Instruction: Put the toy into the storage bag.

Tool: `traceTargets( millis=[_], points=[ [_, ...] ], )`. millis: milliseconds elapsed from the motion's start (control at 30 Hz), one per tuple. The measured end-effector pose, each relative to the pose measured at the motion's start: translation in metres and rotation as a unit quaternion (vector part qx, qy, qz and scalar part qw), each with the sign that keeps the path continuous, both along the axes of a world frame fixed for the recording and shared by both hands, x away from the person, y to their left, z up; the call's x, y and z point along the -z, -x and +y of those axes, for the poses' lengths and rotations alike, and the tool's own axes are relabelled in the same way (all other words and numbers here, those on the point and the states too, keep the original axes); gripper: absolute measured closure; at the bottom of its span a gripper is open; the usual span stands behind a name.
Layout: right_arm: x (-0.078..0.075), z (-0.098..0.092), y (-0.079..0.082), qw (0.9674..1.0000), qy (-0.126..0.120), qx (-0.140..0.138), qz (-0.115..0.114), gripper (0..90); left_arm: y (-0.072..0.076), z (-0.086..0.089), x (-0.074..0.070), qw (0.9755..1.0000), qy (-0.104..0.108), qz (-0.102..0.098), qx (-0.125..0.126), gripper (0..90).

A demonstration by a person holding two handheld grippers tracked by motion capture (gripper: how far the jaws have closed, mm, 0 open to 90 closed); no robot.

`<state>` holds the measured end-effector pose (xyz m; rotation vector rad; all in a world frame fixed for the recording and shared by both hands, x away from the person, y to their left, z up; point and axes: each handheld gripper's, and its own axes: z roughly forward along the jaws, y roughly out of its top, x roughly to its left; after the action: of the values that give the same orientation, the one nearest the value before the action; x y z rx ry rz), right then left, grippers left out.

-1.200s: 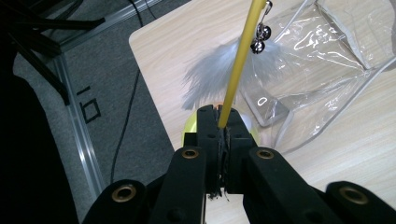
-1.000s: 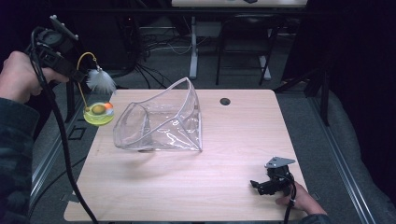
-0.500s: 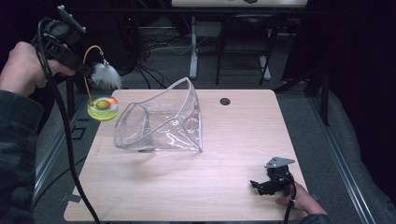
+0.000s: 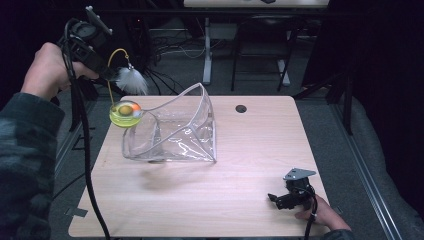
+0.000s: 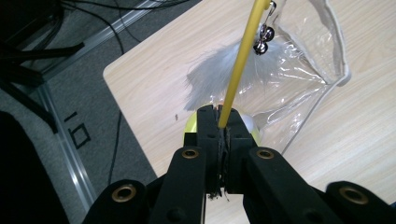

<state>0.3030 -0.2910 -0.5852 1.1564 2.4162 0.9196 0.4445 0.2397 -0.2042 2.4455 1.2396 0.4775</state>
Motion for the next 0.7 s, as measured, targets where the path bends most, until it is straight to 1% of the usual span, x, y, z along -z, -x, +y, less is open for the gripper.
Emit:
traceTargets(
  millis=[33,67,100,133,233,267,300,433,500,567,600,700],
  points=[
    [0.0,0.0,0.0,1.0,0.0,0.0,0.0,0.0,0.0,0.0,0.0,1.0,0.0,0.0,0.0,88.5],
    [0.0,0.0,0.0,1.0,0.0,-0.001,-0.001,0.0,-0.002,-0.005,0.002,1.0,0.0,0.004,0.005,88.5],
    [0.0,0.0,0.0,1.0,0.0,-0.001,-0.001,0.0,-0.002,-0.005,0.002,1.0,0.0,0.004,0.005,88.5],
    [0.0,0.0,0.0,1.0,0.0,0.0,0.0,0.0,-0.003,-0.01,0.003,0.9999,-0.001,0.005,0.01,88.5],
    [0.0,0.0,0.0,1.0,0.0,0.0,0.0,0.0,-0.004,-0.014,0.004,0.9998,-0.002,0.006,0.016,88.6],
    [0.0,0.0,0.0,1.0,0.0,-0.001,-0.002,0.0,-0.005,-0.018,0.006,0.9998,0.002,0.007,0.019,88.6],
    [0.0,0.0,0.0,1.0,0.0,-0.001,-0.002,0.0,-0.005,-0.018,0.006,0.9998,0.002,0.007,0.019,88.5],
    [0.0,0.0,0.0,1.0,0.0,-0.001,-0.002,0.0,-0.008,-0.025,0.011,0.9994,0.001,0.014,0.03,88.5],
    [0.0,0.0,0.0,1.0,0.0,-0.001,-0.002,0.0,-0.01,-0.028,0.015,0.9992,0.005,0.019,0.034,88.5],
    [0.0,0.0,0.0,1.0,0.0,-0.001,-0.002,0.0,-0.011,-0.031,0.018,0.9991,0.004,0.02,0.037,88.5],
    [0.0,0.0,0.0,1.0,0.0,-0.002,-0.002,0.0,-0.011,-0.033,0.021,0.9989,0.007,0.022,0.041,88.5],
    [0.0,0.0,0.0,1.0,0.0,-0.002,-0.002,0.0,-0.012,-0.035,0.024,0.9987,0.008,0.024,0.043,88.5]
  ],
)
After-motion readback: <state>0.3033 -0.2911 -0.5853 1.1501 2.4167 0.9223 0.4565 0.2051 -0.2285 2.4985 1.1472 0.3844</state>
